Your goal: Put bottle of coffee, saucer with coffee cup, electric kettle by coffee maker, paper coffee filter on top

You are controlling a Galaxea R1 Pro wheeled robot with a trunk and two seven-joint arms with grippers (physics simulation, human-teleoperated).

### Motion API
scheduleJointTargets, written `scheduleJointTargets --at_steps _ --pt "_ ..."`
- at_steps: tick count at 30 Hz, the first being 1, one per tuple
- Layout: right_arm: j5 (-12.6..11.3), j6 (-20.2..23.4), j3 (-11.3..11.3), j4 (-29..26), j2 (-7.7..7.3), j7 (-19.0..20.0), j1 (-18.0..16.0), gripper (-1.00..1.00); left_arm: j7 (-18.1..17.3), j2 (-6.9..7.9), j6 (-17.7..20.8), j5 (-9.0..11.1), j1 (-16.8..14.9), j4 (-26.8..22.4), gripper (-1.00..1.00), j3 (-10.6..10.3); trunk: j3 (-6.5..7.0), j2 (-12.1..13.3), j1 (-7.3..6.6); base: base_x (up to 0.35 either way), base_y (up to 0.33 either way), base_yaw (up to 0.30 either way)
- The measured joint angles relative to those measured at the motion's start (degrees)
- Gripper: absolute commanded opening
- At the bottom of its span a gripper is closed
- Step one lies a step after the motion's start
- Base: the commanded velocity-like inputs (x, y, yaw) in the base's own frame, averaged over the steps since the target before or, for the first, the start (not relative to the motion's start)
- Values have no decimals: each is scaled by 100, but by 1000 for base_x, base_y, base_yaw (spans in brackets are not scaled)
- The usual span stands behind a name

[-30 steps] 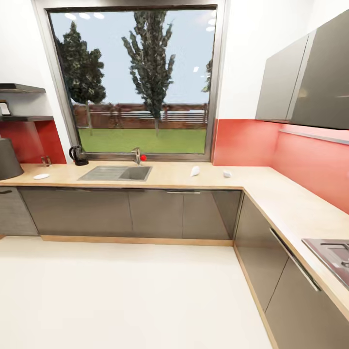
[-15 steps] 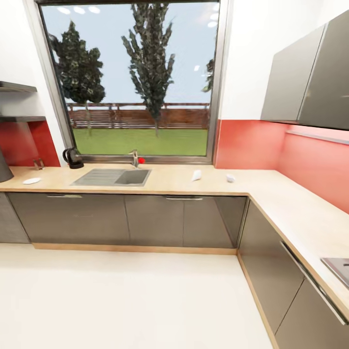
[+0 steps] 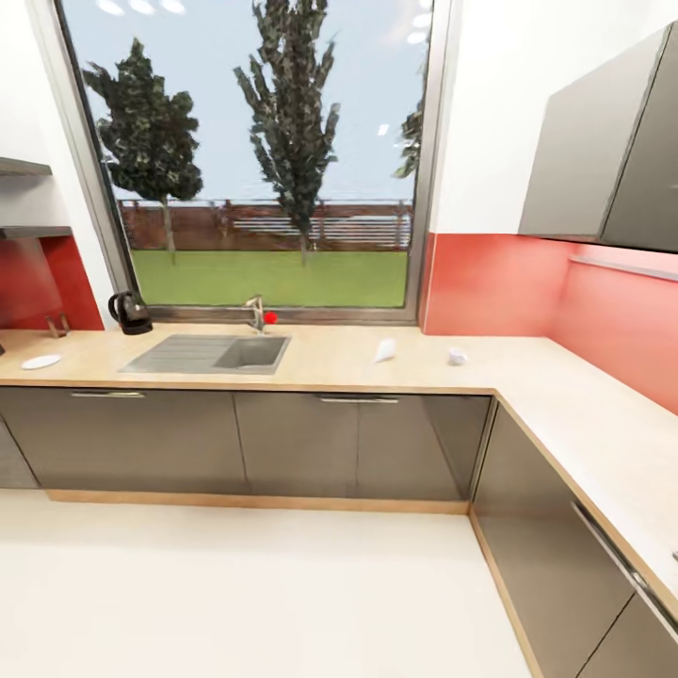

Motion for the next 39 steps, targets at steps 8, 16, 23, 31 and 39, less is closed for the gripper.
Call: scheduleJointTargets --at_steps 8,16,23,31,39 --pt "0 0 0 -8 -1 8 0 100 0 0 0 0 0 -2 100 6 0 0 0 336 0 -3" --pt "0 5 0 -8 -1 8 0 100 0 -1 -1 0 -2 -2 100 7 -1 0 0 336 0 -198" --pt "0 4 0 -5 -2 8 0 100 0 0 0 0 0 -5 100 7 0 0 0 336 0 -169" --pt "0 1 0 -6 0 3 0 100 0 0 0 0 0 -4 100 7 0 0 0 323 -48 -9" --pt "0 -1 0 -3 -3 0 0 100 1 7 0 3 0 -6 100 9 0 0 0 311 49 0"
